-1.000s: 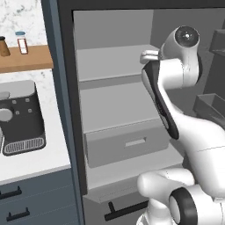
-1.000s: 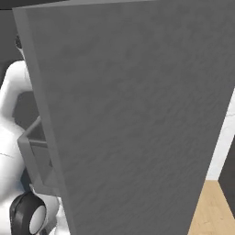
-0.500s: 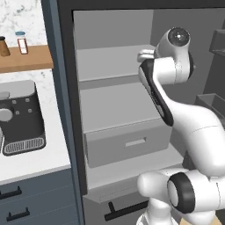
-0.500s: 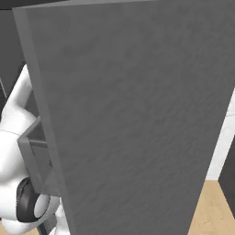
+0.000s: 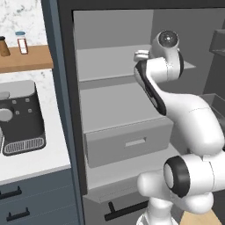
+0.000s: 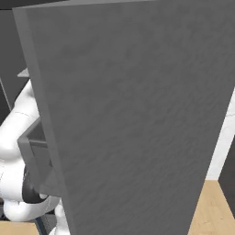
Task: Place one avocado and one chicken drumstick in each tupperware on the nearby counter, to pack two identical lunches.
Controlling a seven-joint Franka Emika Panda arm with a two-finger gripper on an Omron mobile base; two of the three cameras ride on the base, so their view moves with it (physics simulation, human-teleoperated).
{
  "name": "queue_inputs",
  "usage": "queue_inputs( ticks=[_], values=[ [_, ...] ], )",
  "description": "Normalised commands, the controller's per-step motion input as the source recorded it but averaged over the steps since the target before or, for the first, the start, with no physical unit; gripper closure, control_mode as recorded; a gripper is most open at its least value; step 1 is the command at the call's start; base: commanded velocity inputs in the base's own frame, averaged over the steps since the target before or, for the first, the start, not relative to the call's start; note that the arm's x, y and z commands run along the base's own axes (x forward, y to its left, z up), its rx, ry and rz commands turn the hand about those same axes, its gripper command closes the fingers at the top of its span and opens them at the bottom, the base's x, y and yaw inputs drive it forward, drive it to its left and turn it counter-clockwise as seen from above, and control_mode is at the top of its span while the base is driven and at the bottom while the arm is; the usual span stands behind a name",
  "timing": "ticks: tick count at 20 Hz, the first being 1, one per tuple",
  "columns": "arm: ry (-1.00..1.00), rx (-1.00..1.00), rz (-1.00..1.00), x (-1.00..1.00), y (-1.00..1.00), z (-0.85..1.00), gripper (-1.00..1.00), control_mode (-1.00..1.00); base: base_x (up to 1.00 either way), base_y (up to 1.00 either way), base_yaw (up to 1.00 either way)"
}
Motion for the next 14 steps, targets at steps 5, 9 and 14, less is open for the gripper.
queue_inputs(
  ticks=[5, 9, 14],
  values=[
    [0.00, 0.00, -0.08, 0.46, -0.03, -0.01, -1.00, -1.00, 0.00, 0.00, 0.00],
    [0.01, 0.01, -0.05, 0.42, -0.18, 0.00, -1.00, -1.00, 0.00, 0.00, 0.00],
    [0.01, 0.03, -0.01, 0.36, -0.21, -0.03, -1.00, -1.00, 0.00, 0.00, 0.00]
  ],
)
